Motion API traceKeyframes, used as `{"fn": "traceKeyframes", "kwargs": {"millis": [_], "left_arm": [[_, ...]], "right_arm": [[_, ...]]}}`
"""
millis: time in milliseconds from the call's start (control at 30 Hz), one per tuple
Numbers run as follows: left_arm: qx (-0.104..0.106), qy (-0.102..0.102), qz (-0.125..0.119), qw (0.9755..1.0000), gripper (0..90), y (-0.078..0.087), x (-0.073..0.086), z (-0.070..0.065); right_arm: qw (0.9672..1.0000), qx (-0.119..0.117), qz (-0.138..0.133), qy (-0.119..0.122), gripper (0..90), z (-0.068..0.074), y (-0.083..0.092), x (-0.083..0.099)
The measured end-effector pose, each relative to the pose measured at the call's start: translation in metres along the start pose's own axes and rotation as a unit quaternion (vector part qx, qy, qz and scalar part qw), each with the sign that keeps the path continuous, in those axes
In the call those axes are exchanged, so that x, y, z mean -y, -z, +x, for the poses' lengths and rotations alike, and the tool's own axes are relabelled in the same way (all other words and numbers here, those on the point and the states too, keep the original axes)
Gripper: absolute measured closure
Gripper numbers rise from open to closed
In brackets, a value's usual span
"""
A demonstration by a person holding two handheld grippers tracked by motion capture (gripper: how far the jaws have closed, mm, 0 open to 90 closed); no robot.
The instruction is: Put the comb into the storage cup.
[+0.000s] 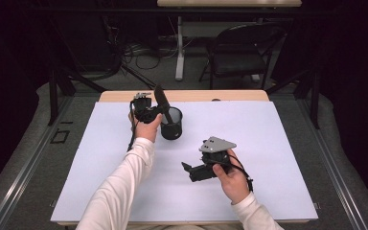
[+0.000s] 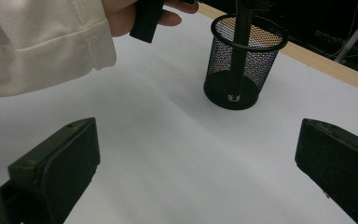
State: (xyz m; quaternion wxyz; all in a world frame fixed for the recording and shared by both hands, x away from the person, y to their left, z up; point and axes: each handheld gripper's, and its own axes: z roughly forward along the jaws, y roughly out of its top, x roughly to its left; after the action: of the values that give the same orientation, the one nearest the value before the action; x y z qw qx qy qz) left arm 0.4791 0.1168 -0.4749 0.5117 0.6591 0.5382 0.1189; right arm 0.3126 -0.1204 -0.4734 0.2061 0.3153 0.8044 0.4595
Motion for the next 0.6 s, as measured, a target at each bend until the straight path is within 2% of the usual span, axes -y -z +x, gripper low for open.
{"fn": "traceKeyframes", "kwargs": {"millis": [367,600], "left_arm": [[-0.002,-0.004,0.000,1.0000,83.4,-0.0001,0.0002,-0.0004],[0.001,0.002,-0.003,1.0000,83.3,-0.0003,0.0006,0.0020]], "right_arm": [[1.0000,0.000,0.000,0.000,0.0,0.0004,0.0000,-0.0001],[1.0000,0.000,0.000,0.000,0.0,0.0000,0.0000,0.0000]]}}
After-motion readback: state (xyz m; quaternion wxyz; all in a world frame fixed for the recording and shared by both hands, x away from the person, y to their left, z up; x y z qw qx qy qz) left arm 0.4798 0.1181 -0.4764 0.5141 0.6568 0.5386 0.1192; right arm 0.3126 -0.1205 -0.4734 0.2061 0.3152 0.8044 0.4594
